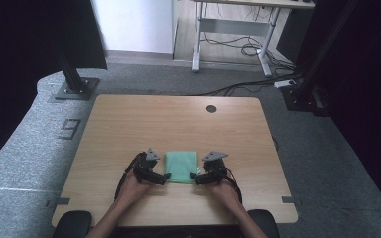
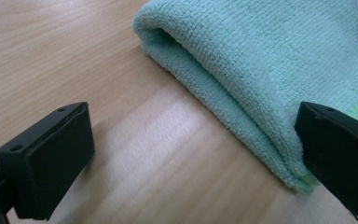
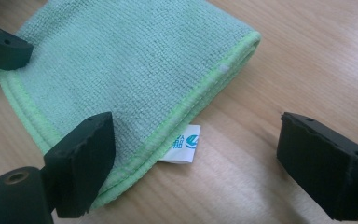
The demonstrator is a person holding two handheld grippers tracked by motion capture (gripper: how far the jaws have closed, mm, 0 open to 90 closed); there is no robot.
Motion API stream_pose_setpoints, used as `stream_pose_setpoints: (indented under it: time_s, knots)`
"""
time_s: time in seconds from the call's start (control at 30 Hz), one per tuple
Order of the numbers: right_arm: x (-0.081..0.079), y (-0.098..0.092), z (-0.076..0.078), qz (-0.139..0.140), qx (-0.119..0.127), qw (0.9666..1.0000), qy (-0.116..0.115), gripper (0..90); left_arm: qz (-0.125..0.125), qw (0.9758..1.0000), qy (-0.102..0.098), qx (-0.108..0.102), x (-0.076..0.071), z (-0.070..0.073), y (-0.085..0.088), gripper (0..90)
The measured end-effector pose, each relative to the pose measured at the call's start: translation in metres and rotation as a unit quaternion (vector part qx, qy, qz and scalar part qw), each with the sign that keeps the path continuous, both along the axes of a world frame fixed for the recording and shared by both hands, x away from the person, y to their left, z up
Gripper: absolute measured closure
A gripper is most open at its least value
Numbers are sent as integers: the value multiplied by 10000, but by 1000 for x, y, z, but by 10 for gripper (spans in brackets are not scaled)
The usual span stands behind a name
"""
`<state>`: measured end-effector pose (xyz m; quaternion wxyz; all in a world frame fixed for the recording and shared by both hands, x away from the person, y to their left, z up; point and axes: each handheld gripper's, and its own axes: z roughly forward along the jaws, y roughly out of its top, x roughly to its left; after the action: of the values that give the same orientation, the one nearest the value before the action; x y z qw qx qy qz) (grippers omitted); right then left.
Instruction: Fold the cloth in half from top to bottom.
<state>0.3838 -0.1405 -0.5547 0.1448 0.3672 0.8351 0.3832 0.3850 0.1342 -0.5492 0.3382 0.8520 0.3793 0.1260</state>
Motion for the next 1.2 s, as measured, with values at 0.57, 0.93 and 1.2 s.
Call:
stream_pose_setpoints:
  time_s: [0.57,0.93,1.2]
  knots:
    - [27,-2,0,-189,-50,9998,55,56,85,10000,14,-21,29,0,-3,0]
    - [49,-2,0,-258,-51,9996,57,55,187,9998,19,-17,48,0,-4,0]
    - [63,-1,0,-291,-49,9995,67,55,247,9997,17,-14,65,0,-3,0]
